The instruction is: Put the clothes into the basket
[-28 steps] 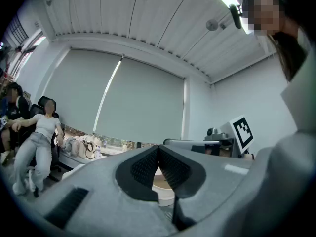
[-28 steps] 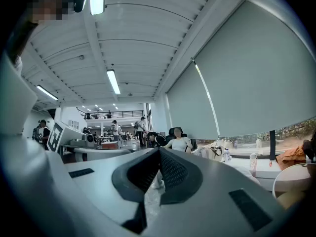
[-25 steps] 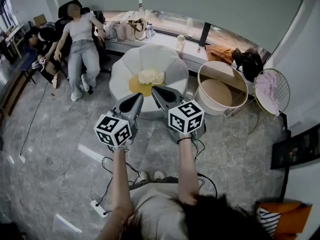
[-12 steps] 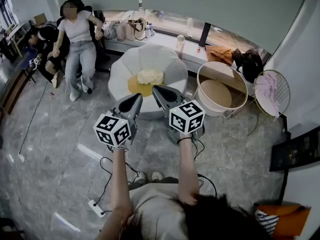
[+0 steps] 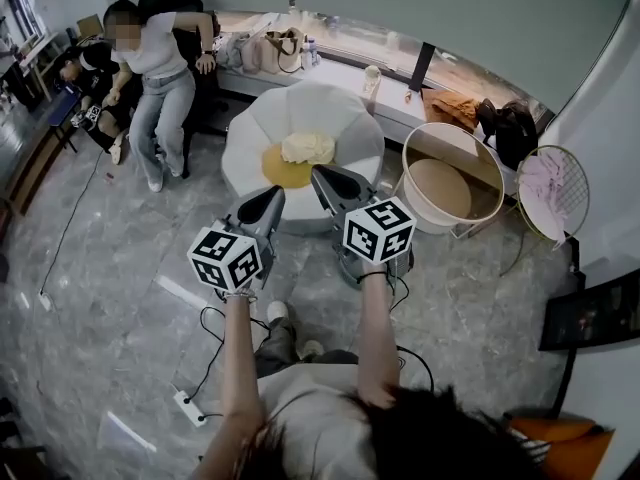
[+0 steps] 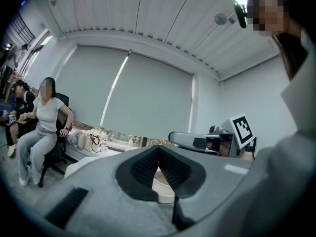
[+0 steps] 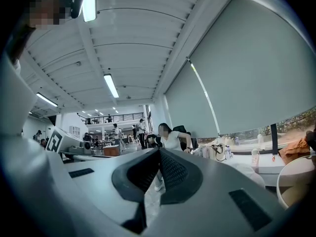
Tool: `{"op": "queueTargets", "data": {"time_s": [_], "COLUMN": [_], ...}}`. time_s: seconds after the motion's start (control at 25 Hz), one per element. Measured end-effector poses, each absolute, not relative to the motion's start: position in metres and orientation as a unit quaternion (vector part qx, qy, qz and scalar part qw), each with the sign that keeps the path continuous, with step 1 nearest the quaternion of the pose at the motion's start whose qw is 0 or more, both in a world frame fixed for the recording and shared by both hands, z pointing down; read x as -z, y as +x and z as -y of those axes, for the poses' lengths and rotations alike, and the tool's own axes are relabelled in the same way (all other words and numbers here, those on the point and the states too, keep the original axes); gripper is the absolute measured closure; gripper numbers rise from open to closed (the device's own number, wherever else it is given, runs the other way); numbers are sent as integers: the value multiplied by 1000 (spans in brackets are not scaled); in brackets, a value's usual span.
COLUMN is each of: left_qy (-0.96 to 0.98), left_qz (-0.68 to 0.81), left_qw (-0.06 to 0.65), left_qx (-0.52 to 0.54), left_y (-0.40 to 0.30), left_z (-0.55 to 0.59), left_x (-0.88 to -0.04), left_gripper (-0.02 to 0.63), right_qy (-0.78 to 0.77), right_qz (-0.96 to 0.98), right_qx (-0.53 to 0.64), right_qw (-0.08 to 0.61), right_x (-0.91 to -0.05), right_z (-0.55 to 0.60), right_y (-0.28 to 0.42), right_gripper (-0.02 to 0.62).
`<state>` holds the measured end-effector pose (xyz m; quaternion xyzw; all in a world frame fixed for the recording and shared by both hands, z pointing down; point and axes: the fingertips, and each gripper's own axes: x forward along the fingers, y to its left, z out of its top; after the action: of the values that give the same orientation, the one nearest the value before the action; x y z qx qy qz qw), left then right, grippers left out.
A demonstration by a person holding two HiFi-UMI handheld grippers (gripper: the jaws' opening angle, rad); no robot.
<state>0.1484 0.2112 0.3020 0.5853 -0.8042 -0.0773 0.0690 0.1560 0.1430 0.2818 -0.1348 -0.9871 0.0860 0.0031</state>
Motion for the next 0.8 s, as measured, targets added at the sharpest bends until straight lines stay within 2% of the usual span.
{"op": "queueTargets", "data": {"time_s": [0.36,0.8], "left_qy": [581,599], "left_qz": [806,790], "left_qw": [84,92], "left_qx": [75,87], "left_y": [112,27], "left_z": [-208,-189], "left_x": [-316,-316], "left_gripper": [595,595], "right_qy": [-129,-111], "right_qz": [986,989], "right_qx": [-106,-94], "right_qw": [5,25], "right_x": [-293,-299], "right_z": [-132,-124], "right_y": [122,43], "right_gripper": [586,586]}}
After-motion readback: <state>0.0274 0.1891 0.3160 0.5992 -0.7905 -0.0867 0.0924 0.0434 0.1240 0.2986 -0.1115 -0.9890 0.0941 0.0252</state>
